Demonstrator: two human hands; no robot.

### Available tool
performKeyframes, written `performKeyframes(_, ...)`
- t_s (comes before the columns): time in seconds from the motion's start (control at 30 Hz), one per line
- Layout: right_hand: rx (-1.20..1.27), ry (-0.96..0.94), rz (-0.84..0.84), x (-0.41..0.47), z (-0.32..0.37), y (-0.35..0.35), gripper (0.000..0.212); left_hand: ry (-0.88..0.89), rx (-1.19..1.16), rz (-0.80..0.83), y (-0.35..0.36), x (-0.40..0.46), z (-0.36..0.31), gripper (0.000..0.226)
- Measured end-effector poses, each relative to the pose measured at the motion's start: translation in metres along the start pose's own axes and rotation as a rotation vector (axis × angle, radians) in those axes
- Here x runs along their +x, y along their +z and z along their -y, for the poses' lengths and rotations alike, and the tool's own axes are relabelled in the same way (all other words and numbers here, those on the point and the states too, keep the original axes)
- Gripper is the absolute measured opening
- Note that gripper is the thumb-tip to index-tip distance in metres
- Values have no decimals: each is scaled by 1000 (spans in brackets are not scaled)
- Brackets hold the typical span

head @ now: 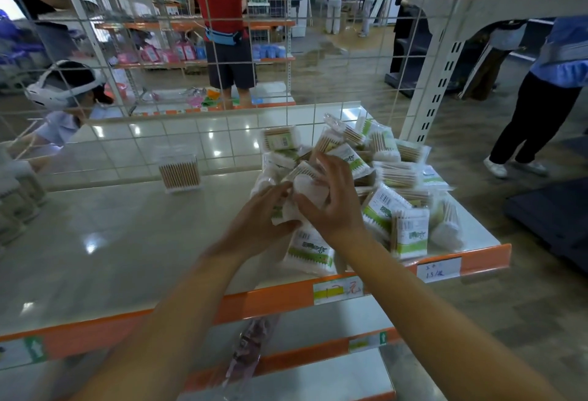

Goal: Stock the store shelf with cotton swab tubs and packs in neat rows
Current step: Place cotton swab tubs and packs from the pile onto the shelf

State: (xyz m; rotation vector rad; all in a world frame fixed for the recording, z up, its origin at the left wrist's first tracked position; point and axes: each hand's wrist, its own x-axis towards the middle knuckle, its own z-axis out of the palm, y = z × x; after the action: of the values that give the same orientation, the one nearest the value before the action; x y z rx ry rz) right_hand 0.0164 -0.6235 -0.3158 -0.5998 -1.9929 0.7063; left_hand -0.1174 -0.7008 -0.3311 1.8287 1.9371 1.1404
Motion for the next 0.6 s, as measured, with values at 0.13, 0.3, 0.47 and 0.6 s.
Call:
performKeyframes(0.13,72,-14,-29,3,8,-8,68,-54,-185,-23,0,0,-8,56)
performKeyframes(0.3,138,130,-58,4,12,-9,58,-127,-273,-56,0,1,-17,47)
performKeyframes(0.47,284,364,-80,-4,14,-4,49,-193,-429,-98,1,-3,-23,45)
performKeyframes(0.6,557,514,-55,-8,14,-5,38,-244,-532,-141,-3,-8,-27,46)
